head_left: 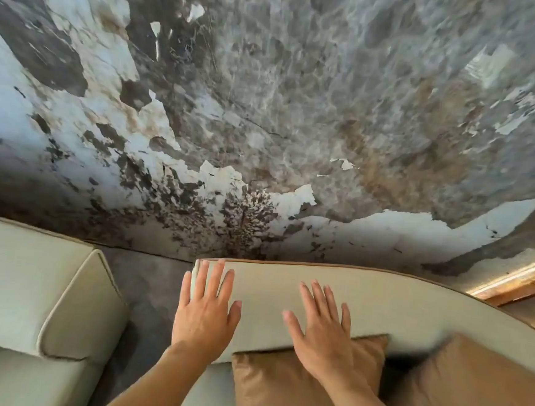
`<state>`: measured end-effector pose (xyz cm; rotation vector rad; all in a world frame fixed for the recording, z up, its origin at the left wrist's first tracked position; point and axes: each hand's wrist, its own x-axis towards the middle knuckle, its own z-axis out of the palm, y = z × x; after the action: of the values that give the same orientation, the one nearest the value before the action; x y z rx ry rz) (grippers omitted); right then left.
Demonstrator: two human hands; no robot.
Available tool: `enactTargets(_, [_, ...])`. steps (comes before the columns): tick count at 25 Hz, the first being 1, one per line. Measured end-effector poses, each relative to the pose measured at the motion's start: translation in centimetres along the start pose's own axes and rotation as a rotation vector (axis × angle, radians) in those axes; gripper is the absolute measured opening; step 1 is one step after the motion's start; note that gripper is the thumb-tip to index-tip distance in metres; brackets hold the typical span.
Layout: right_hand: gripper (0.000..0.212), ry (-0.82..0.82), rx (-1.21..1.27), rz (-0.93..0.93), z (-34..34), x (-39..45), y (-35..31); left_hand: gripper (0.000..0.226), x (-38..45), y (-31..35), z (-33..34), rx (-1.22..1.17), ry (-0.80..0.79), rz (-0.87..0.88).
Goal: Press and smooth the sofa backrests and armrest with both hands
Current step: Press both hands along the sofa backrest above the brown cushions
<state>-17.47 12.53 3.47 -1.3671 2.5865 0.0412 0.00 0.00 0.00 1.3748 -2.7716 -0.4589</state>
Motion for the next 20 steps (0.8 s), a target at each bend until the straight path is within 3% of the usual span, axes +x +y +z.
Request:
enactTargets(3, [0.077,0.07,-0.032,0.031,3.9,3.1,2.4,0.061,2.0,0.8,4.4,-0.055,0.063,-0.021])
enactTargets(7, [0.076,0.109,-0.081,0.036,6.9,5.8,6.1,0.065,2.8,1.5,8.4,0.038,0.168,-0.034])
enactTargets(14, [0.067,0.378,0.036,-0.048,11.9,7.6,8.0,0.065,3.8,1.9,11.4,0.195,0.396,-0.072])
enactTargets(20, [0.065,0.514,0.035,-0.052,13.4,9.3,8.3,0.064,5.4,1.8,12.0,0.241,0.476,-0.064])
